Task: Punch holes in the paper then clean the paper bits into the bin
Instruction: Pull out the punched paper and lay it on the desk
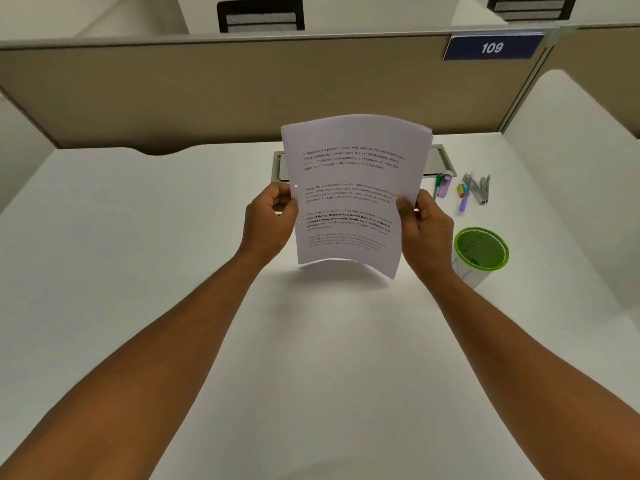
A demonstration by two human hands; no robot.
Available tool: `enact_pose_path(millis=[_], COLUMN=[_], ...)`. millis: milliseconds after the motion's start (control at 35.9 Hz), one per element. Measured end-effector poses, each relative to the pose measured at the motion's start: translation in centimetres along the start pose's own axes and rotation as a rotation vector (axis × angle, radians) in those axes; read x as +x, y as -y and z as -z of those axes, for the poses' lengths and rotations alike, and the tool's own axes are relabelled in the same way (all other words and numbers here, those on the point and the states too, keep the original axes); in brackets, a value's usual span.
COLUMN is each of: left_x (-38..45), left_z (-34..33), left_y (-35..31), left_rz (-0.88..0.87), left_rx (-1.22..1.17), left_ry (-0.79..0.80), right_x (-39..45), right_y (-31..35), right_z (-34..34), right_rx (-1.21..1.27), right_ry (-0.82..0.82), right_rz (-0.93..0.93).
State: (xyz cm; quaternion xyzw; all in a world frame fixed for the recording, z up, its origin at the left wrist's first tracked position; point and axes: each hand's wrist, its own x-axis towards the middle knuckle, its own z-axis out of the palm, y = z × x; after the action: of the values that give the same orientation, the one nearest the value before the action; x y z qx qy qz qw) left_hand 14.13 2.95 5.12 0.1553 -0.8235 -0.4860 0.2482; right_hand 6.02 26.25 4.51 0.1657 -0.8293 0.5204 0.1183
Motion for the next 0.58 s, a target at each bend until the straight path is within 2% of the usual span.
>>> enact_pose_path(millis=[139, 446, 585], left_x=[-0.3, -0.5, -1.0], left_z=[0.3, 0.7, 0.6], left_y=[-0.4, 0.0, 0.1], left_rz=[-0.035, -0.023, -0.016], left_rx=[0.007, -0.044, -0.027], left_ry=[0.012, -0.048, -0.029], right_x=[-0.4, 0.2, -0.1], right_y=[-0.1, 1.0, 0.7], right_z=[-0.1, 0.3, -0.1], right_rx=[0.020, 0.005, -0.004], right_ry=[0.023, -0.028, 0.012], right_rz=[-0.036, 0.031, 0.036])
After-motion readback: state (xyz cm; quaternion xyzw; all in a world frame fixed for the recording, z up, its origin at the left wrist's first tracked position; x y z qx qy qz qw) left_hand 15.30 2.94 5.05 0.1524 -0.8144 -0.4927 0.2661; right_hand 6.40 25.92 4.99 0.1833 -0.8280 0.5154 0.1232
